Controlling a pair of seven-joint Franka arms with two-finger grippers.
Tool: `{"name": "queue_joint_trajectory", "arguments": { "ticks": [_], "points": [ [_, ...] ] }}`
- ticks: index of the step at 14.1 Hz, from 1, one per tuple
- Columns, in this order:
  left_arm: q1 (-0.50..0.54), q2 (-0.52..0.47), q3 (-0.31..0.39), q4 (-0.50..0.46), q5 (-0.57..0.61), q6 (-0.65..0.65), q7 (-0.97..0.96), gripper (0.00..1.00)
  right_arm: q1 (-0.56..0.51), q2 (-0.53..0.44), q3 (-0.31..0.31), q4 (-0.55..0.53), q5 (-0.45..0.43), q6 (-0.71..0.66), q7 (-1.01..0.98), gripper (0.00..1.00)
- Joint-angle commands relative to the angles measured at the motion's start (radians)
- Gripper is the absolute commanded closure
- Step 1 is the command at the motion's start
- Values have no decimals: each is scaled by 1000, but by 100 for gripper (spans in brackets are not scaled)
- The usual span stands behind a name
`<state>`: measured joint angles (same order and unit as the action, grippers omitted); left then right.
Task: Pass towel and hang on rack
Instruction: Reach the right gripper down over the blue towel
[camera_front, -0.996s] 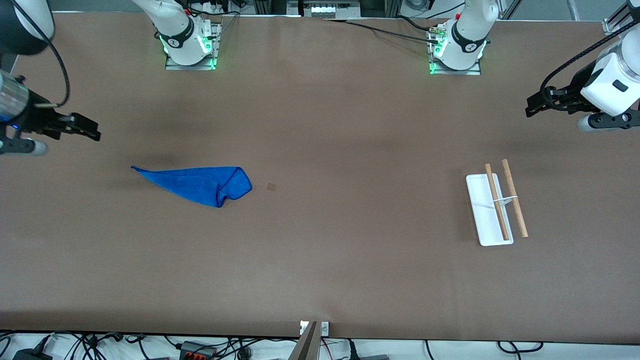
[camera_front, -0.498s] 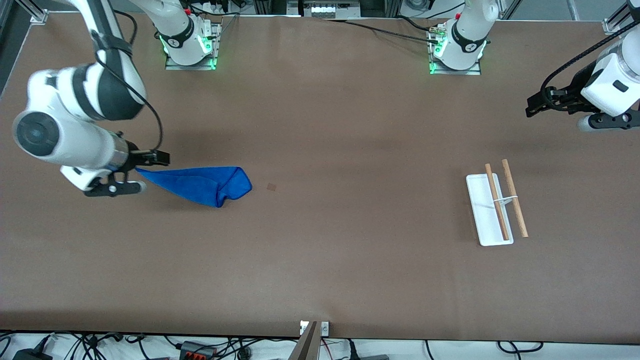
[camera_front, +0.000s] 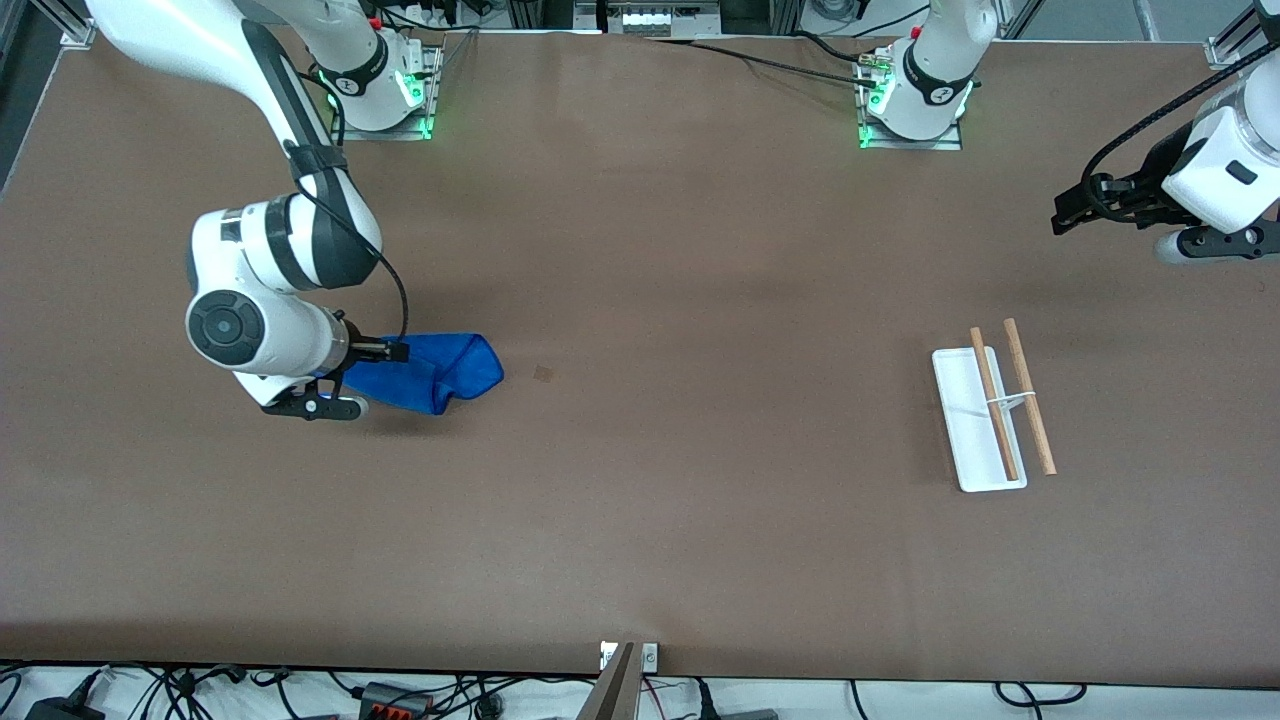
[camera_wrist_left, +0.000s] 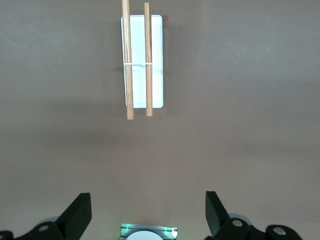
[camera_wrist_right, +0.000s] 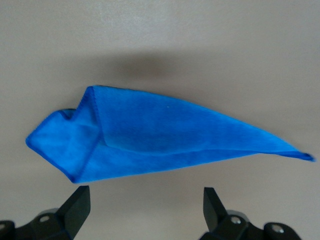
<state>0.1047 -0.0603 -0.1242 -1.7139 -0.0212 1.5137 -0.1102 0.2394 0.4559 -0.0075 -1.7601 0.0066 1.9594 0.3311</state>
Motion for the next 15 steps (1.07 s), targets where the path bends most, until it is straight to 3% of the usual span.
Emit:
{"name": "queue_joint_trajectory", "arguments": {
  "ticks": [1, 5, 13, 14, 15],
  "points": [
    [9, 11, 0, 31, -23, -13, 20, 0, 27, 41, 4, -7, 24, 73, 49, 0],
    [9, 11, 0, 31, -23, -13, 20, 0, -9, 63, -2, -10, 24, 87, 43, 0],
    [9, 11, 0, 30, -26, -13, 20, 0, 27, 142, 4, 4, 21, 196, 20, 1],
    [9, 11, 0, 30, -26, -12, 20, 0, 27, 151, 4, 14, 20, 202, 19, 10],
    [9, 11, 0, 31, -26, -13, 20, 0, 29, 164, 4, 25, 20, 204, 19, 13]
  ]
}}
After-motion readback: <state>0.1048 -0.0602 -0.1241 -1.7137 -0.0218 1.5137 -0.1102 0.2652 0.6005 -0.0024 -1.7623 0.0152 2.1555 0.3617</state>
